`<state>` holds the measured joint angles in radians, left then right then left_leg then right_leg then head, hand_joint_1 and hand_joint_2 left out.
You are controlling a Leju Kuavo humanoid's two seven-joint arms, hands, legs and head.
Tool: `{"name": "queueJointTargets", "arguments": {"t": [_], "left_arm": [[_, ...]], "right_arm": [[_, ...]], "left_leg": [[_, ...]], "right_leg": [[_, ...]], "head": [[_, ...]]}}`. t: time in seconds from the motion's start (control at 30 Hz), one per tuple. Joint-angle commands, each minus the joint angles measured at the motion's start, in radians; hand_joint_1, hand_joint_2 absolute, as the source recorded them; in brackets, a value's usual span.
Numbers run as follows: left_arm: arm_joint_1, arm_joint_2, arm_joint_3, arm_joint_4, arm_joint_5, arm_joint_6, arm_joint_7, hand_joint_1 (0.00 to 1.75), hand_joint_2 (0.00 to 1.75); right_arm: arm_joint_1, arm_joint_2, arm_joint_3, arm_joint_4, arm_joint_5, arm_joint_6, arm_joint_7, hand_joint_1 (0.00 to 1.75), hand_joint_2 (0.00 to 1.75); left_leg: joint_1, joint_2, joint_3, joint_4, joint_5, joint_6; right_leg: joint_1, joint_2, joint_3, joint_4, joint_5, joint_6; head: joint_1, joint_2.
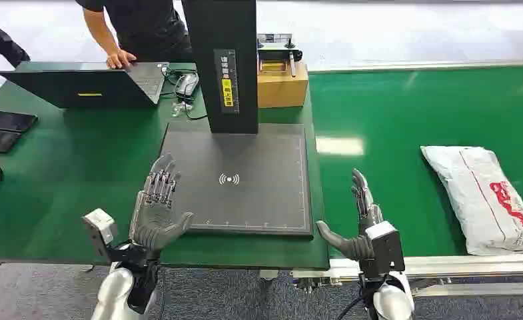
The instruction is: Moved the parcel from conveyor to table for the left to box.
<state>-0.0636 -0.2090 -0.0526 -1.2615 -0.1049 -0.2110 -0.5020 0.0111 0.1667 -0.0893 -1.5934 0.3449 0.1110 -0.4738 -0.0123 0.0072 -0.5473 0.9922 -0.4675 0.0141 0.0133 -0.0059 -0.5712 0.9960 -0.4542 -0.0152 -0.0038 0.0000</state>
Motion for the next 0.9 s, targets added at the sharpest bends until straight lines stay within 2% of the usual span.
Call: {"name": "queueJointTargets", "arguments": {"t": [0.03,0.63,0.77,0.9], "left_arm": [[-0.031,-0.005,-0.004,0.056,-0.009,0.015,0.011,0.0,1.75],[-0.03,-0.006,-0.003,0.057,-0.01,0.017,0.011,0.0,1.75],[-0.026,-0.009,-0.004,0.053,-0.01,0.017,0.008,0.0,1.75],[-0.03,-0.005,-0.024,0.056,-0.016,-0.006,0.003,0.0,1.75]], "right_arm": [[0.0,-0.002,-0.021,0.009,0.008,0.008,0.008,0.0,1.75],[-0.006,-0.008,-0.016,0.018,0.024,0.007,0.016,0.0,1.75],[-0.029,-0.018,-0.005,0.029,0.061,0.001,0.02,0.0,1.75],[-0.095,-0.041,0.001,0.088,0.078,0.014,0.019,0.0,1.75]], "left_leg": [[0.0,-0.002,0.001,-0.001,0.0,-0.002],[0.001,-0.002,0.001,-0.001,0.001,-0.002],[0.0,-0.002,0.002,-0.002,0.001,-0.002],[0.0,0.0,0.001,-0.002,0.001,-0.003]], "right_leg": [[0.0,-0.001,0.001,-0.001,0.0,0.002],[0.0,-0.001,0.002,-0.002,0.0,0.002],[0.0,-0.001,0.002,-0.002,0.0,0.002],[0.0,0.001,0.001,-0.002,0.001,0.003]], "head": [[0.0,0.0],[0.0,0.0],[0.0,0.0],[0.0,0.0]]}}
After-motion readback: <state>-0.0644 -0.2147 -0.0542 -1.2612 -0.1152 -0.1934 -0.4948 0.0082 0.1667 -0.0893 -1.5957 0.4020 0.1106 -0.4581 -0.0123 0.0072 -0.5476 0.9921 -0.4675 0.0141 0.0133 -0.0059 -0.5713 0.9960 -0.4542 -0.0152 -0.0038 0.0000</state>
